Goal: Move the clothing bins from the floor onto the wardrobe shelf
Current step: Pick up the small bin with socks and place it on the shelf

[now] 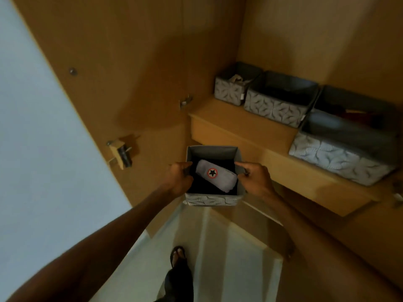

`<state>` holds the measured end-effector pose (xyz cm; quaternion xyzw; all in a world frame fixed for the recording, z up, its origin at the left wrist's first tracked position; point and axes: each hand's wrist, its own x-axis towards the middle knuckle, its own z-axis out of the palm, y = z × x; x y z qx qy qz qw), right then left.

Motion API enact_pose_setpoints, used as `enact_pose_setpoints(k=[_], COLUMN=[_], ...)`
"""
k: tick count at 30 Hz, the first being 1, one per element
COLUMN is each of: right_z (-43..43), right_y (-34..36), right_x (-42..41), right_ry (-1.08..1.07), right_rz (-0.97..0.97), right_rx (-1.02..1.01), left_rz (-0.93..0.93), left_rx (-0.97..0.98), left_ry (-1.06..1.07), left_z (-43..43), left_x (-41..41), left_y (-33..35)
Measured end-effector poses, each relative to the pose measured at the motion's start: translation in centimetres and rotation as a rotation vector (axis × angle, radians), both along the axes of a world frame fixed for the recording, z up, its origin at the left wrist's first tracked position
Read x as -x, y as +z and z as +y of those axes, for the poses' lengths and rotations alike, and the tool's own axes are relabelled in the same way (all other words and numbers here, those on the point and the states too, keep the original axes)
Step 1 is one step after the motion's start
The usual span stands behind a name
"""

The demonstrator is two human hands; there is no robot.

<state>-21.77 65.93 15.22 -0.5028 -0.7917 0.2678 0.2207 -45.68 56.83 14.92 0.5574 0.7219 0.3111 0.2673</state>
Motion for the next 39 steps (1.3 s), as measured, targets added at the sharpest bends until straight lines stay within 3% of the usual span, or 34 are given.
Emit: enact_pose_setpoints(k=[9, 17, 27, 32, 36, 39], right_z=[16.0, 26.1, 34.0, 35.2, 35.0, 35.2], right_y=[2.5, 3.0, 2.4, 2.6, 2.2, 1.8], right_x=[4.5, 7.9, 9.4, 11.4, 12.1, 12.4], right_ry=[-0.18, -0.324, -0.472, -0.328, -0.111, -0.059], right_rz=[0.113, 0.164, 0.503, 0.589, 0.431, 0.351], right_rx=[-0.088, 0.03, 0.343, 0.413, 0.382, 0.321], left_rz=[0.16, 0.324, 0.171, 0.497, 0.716, 0.718], left_rx=[-0.025, -0.108, -0.024, -0.121, -0.126, -0.117], left_ry=[-0.083, -0.162, -0.223, -0.263, -0.309, -0.297], left_z=[19.2, 31.3, 37.3, 37.4, 36.9, 37.2], left_x=[5.3, 7.6, 8.8, 10.4, 10.8, 11.0], left_y=[3.8, 6.5, 5.5, 2.8, 1.3, 1.1])
